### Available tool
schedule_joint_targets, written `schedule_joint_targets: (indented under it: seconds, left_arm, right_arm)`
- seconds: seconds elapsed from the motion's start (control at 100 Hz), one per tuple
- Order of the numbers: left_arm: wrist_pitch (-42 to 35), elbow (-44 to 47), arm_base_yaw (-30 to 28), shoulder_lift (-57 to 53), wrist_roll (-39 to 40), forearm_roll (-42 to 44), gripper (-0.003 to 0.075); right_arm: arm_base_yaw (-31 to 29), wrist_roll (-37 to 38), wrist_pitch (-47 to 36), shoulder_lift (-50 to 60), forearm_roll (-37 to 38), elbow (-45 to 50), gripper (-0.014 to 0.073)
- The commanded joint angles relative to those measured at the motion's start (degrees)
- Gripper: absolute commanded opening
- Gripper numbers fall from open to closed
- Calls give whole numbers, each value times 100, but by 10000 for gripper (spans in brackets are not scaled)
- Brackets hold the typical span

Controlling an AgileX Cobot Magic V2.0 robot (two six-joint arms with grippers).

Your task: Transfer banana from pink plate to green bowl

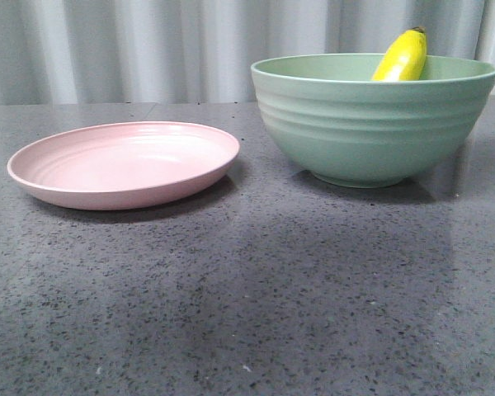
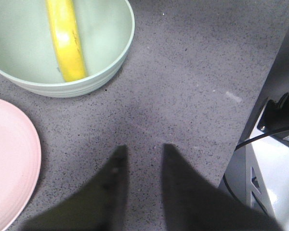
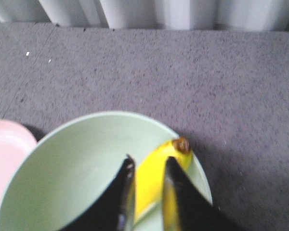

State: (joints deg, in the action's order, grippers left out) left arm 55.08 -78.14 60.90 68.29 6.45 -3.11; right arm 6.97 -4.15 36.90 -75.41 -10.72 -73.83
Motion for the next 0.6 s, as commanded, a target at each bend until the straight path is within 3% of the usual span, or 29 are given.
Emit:
schedule_joint_targets:
  seconds: [0.0, 0.24, 0.59]
  left_arm:
    - [-359, -130, 12, -308, 145, 43, -19]
    - [-1225, 729, 12, -1197, 918, 942, -19]
    - [-3003, 2925, 12, -3036, 1520, 1843, -19]
  right_arm:
    - [-5, -71, -14, 424, 106, -128, -78]
    - [-5, -71, -312, 1627, 225, 692, -79]
    - [-5, -71, -2179, 4087, 360, 3219, -79]
